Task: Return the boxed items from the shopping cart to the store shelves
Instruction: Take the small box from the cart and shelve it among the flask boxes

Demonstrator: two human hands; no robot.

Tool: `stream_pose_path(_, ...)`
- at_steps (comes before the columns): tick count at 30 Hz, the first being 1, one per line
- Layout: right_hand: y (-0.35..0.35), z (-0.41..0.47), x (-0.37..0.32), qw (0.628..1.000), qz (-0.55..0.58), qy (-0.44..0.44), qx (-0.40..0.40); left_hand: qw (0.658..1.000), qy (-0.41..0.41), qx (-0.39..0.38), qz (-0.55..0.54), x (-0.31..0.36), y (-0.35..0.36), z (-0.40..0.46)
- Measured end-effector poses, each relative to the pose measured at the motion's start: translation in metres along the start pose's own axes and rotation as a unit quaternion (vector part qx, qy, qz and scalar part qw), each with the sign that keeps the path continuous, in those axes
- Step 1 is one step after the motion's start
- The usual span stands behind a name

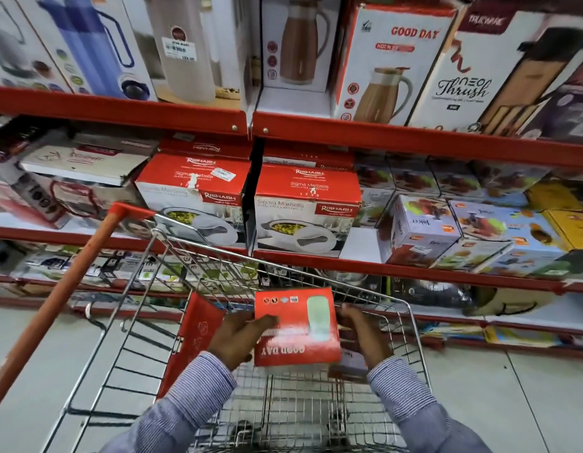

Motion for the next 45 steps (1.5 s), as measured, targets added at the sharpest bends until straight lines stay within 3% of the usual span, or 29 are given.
stream_pose_path(4, -0.004, -0.024, -0.080, 0.994, 0.033, -0.101, 0.002, 0.991, 0.128, 0.018, -0.046, 0.068, -0.020, -0.056)
stream_pose_path(8, -0.008, -0.047, -0.168, 0.971, 0.028, -0.238, -0.005, 0.966, 0.247, 0.068, -0.021, 0.129, -0.042, -0.111)
stream_pose_path(12, -0.006, -0.067, -0.244, 0.939, 0.037, -0.341, -0.028, 0.922, 0.368, 0.105, 0.054, 0.191, -0.048, -0.164)
stream_pose_path(18, -0.009, -0.091, -0.335, 0.896, 0.064, -0.438, -0.017, 0.853, 0.496, 0.142, 0.079, 0.268, -0.059, -0.225)
stream_pose_path(26, -0.011, -0.112, -0.430, 0.849, 0.075, -0.522, -0.016, 0.788, 0.578, 0.183, 0.107, 0.347, -0.067, -0.268)
stream_pose_path(38, -0.008, -0.081, -0.485, 0.835, 0.029, -0.549, -0.033, 0.760, 0.614, 0.201, 0.073, 0.402, -0.075, -0.237)
stream_pose_path(45, 0.002, -0.042, -0.498, 0.840, 0.015, -0.541, -0.048, 0.776, 0.587, 0.220, 0.067, 0.419, -0.079, -0.191)
Point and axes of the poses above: each hand's wrist, its own z-axis towards the middle knuckle, its own y-axis out of the palm, x = y × z, the point moved 10 cm from there along z, towards the middle knuckle, and after that the axes turned 9 degrees about -y, right-handed, at the moved point
